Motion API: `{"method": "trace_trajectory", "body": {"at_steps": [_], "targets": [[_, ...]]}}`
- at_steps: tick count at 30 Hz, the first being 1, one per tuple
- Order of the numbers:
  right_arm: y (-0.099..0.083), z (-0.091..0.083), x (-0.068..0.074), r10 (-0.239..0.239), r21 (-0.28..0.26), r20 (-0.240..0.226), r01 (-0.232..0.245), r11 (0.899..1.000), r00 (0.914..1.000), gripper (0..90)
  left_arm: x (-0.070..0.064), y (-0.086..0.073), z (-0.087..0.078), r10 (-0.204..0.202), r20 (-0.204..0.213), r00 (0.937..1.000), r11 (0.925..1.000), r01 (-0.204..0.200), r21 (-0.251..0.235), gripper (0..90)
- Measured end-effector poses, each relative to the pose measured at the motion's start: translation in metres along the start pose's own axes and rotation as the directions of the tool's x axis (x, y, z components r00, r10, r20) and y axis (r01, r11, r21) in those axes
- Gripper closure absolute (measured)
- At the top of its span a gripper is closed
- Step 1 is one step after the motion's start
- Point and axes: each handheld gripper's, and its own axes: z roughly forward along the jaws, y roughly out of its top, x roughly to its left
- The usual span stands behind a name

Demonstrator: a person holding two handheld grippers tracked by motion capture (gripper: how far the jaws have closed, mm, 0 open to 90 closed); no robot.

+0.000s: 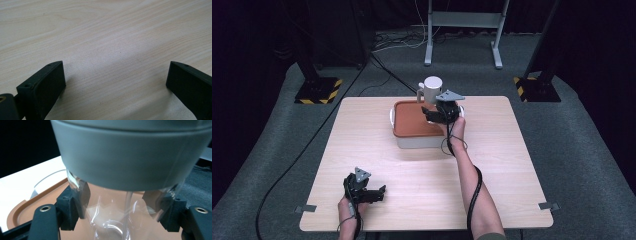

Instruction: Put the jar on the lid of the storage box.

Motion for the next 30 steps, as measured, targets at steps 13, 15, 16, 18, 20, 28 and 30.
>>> {"method": "trace_trajectory", "body": {"at_steps": [13,15,16,18,20,28,30], "targets": [[0.000,0.008,0.002,-0.002,0.010,0.000,0.002,1.000,1.0000,29.8,0.000,0.000,0.000,0.004,0.002,1.0000,1.0000,-0.004,0.002,2.0],[-0.001,0.010,0.002,-0.006,0.016,-0.002,0.006,1.000,1.0000,29.8,0.000,0.000,0.000,0.005,0.002,1.0000,1.0000,-0.005,0.002,2.0],[-0.001,0.011,0.003,-0.007,0.018,0.000,0.007,1.000,1.0000,29.8,0.000,0.000,0.000,0.005,0.002,1.0000,1.0000,-0.005,0.002,2.1],[-0.002,0.012,0.003,-0.003,0.020,-0.002,0.003,1.000,1.0000,29.8,0.000,0.000,0.000,0.005,0.002,1.0000,1.0000,-0.005,0.002,2.1],[-0.003,0.013,0.002,-0.001,0.022,-0.003,0.001,1.000,1.0000,29.8,0.000,0.000,0.000,0.005,0.002,1.0000,1.0000,-0.005,0.002,2.1],[-0.009,0.015,-0.003,0.032,0.019,-0.016,-0.032,0.999,0.9994,29.9,0.000,0.000,0.000,0.006,0.001,1.0000,1.0000,-0.006,0.002,2.2],[-0.009,0.016,-0.003,0.028,0.021,-0.016,-0.028,0.999,0.9995,29.9,0.000,0.000,0.000,0.006,0.001,1.0000,1.0000,-0.006,0.002,2.2]]}}
